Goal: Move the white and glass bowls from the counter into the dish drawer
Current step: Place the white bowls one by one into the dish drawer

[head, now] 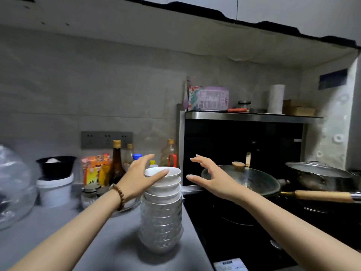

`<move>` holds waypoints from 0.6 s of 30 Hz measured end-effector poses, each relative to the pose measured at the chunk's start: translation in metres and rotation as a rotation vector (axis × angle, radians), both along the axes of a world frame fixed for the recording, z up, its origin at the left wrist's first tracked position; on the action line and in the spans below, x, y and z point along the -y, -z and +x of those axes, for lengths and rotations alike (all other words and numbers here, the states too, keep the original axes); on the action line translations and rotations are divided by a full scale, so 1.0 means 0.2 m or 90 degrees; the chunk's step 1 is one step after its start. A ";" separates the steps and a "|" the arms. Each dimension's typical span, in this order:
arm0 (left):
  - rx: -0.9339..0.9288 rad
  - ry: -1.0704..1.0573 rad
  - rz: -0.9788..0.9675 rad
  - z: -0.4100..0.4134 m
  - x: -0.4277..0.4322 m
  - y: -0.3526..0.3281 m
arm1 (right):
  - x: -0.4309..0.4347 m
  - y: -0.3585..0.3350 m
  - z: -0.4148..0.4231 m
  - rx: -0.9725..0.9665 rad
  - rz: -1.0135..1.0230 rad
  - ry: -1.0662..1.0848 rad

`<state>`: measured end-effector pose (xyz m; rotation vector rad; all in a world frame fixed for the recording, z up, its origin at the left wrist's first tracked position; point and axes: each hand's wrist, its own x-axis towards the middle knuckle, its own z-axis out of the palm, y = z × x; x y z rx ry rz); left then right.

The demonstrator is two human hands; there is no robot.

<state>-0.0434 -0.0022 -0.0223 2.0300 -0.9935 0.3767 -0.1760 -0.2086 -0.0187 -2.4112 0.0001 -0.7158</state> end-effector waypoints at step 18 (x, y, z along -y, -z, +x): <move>-0.241 0.115 -0.065 0.22 0.01 0.21 | -0.10 0.08 0.31 -0.020 0.012 -0.078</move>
